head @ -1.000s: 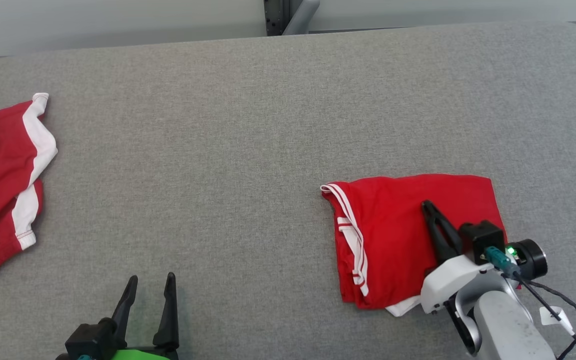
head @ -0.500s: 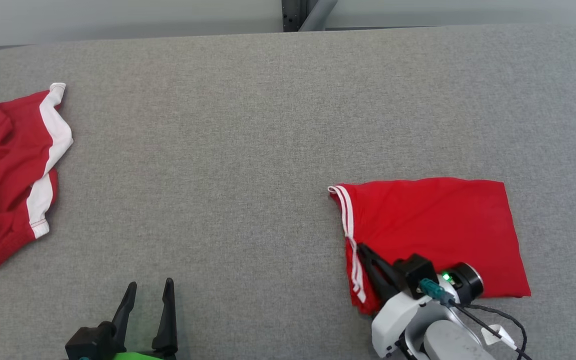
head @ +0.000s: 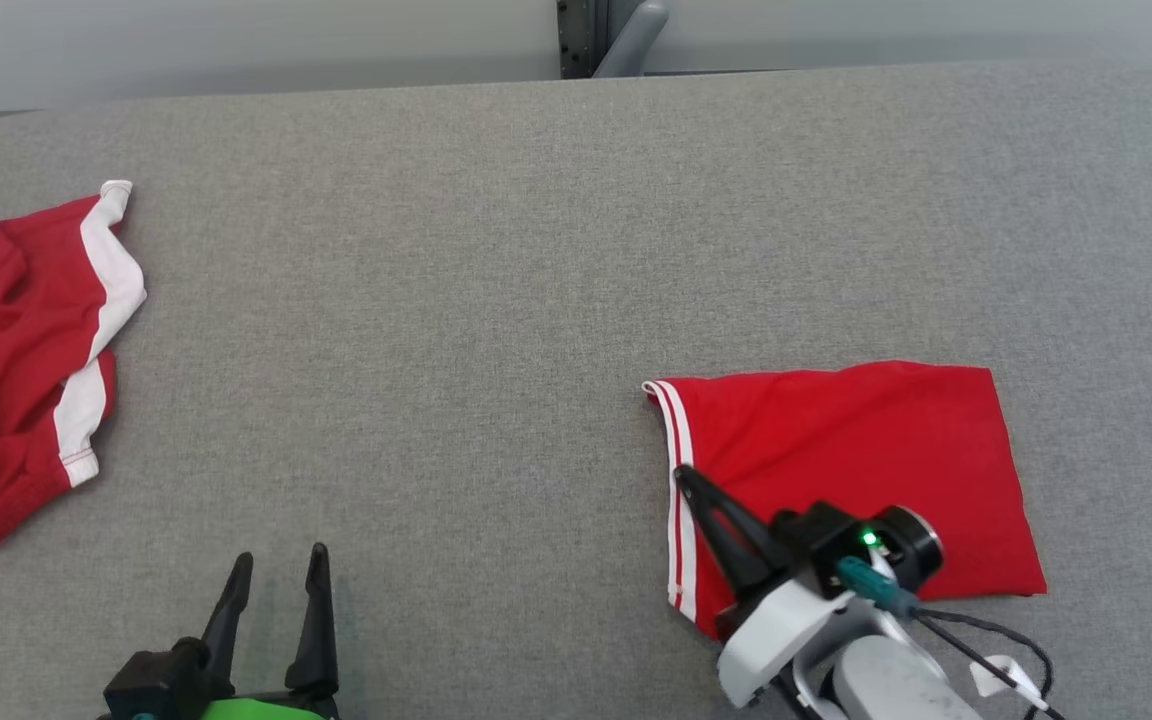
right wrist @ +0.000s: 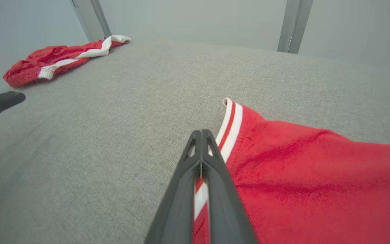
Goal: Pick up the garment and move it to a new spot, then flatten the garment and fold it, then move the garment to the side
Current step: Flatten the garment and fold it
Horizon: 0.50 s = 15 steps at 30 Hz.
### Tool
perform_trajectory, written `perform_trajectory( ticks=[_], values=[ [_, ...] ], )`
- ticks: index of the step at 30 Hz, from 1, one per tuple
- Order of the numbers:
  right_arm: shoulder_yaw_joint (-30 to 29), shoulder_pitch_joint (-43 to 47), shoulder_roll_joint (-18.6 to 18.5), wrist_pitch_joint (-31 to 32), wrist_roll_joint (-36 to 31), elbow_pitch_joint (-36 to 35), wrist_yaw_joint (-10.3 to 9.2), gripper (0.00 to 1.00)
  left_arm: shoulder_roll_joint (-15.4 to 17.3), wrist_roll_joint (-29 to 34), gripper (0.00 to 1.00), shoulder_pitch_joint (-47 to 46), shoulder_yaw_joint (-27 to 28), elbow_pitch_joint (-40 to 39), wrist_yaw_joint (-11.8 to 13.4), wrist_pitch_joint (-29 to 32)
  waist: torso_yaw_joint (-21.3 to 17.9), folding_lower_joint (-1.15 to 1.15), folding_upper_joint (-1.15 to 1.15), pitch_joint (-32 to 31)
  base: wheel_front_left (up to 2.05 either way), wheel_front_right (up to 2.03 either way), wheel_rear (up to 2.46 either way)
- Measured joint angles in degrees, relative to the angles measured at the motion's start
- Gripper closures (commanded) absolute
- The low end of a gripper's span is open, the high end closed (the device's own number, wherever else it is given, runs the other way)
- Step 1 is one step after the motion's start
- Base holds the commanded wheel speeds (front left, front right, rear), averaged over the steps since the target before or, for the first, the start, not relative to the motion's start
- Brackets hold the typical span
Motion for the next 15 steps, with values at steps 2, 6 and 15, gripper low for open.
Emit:
perform_trajectory(
  ticks=[2, 6, 15],
  values=[
    [-4.6, 2.7, 0.0, 0.0, -0.8, -6.0, 0.00, 0.00, 0.0, 0.1, 0.00, 0.3, 1.0, -1.4, 0.0, 0.0, -0.2, 0.00, 0.00, -0.6, 0.00, 0.00, 0.00],
    [-12.7, 8.5, -0.5, 0.0, -4.0, -15.2, 0.00, 0.00, -0.1, 0.3, 0.00, 2.0, 3.4, -4.3, 0.0, 0.0, -1.4, 0.00, 0.00, -1.4, 0.00, 0.00, 0.00],
    [-30.2, 12.8, -1.5, 0.0, -6.4, -24.4, 0.00, 0.00, -0.1, 1.1, 0.00, 2.5, 4.7, -8.2, 0.1, 0.0, -3.4, 0.00, 0.00, -3.0, 0.00, 0.00, 0.00]
  ],
)
